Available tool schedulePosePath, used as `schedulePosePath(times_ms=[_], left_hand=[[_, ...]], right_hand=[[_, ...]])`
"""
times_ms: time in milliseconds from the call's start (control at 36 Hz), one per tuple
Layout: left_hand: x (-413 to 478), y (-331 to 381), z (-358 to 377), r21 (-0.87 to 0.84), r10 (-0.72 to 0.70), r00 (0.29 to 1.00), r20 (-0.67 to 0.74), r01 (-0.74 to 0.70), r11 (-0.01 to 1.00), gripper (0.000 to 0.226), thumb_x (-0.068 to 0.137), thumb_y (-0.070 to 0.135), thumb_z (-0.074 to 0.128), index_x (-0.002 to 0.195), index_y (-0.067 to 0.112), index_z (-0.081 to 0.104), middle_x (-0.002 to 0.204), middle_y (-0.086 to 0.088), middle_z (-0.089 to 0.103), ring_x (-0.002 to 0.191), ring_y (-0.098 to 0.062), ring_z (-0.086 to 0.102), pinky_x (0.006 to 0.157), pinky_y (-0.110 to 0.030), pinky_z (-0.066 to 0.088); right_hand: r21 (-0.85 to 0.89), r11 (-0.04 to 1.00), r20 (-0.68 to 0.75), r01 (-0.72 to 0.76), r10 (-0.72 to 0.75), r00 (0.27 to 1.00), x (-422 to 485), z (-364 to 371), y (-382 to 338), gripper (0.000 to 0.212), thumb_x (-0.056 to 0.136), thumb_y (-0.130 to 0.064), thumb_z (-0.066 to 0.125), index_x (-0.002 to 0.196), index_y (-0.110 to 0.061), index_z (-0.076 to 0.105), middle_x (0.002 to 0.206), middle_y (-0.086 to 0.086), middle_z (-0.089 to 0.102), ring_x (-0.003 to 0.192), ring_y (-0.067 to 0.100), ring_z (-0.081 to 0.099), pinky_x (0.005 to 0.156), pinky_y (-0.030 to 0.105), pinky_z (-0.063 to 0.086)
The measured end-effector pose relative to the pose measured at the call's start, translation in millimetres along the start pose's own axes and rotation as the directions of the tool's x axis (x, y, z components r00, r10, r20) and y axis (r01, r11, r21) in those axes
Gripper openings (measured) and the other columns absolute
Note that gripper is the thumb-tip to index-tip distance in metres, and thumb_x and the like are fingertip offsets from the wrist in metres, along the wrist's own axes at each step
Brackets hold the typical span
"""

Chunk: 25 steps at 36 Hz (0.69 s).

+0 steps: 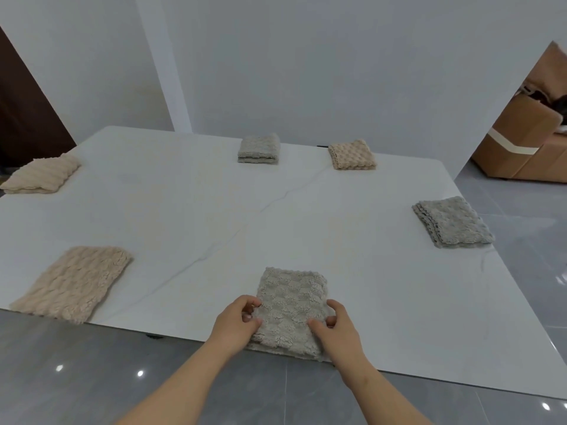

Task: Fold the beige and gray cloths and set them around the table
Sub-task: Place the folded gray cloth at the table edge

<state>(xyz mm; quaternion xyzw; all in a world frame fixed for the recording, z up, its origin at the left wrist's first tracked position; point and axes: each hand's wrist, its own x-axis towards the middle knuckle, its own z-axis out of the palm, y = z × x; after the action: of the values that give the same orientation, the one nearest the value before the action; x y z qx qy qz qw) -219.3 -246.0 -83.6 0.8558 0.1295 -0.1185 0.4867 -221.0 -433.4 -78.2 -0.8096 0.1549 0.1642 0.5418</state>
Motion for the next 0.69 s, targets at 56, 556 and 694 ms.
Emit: schedulePosePath(times_ms=[56,556,694], left_hand=[[1.9,0.6,0.0,-0.009,-0.001,1.0,-0.005,0.001,1.0,0.036,0.082,0.0,0.06,0.082,0.035,0.051,0.084,0.01,0.05,0.065,-0.006,0.046,0.066,-0.01,0.036],[2.6,-1.3,2.4,0.002,0.012,1.0,0.006,-0.012,1.0,0.024,0.088,0.003,0.053,0.099,0.025,0.052,0.089,0.006,0.049,0.069,-0.006,0.046,0.069,-0.018,0.035],[1.2,-5.1,2.0,0.072,0.041,0.999,0.014,-0.042,0.997,0.024,0.09,0.006,0.052,0.101,0.027,0.051,0.093,0.004,0.049,0.075,-0.004,0.047,0.071,-0.014,0.034]], right_hand=[[0.009,1.0,0.011,-0.005,0.005,1.0,1.3,0.7,-1.0,0.053,0.088,-0.021,0.058,0.136,-0.023,0.036,0.094,-0.003,0.047,0.085,0.013,0.05,0.073,0.021,0.04],[0.11,0.993,0.04,-0.046,0.042,0.998,5.0,-3.7,2.7,0.043,0.08,-0.02,0.059,0.119,-0.02,0.04,0.082,-0.003,0.047,0.07,0.01,0.048,0.06,0.021,0.036],[0.057,0.997,0.039,-0.049,0.047,0.998,8.7,-5.8,4.4,0.034,0.082,-0.009,0.055,0.114,-0.014,0.044,0.08,-0.002,0.047,0.067,0.009,0.046,0.054,0.02,0.034]])
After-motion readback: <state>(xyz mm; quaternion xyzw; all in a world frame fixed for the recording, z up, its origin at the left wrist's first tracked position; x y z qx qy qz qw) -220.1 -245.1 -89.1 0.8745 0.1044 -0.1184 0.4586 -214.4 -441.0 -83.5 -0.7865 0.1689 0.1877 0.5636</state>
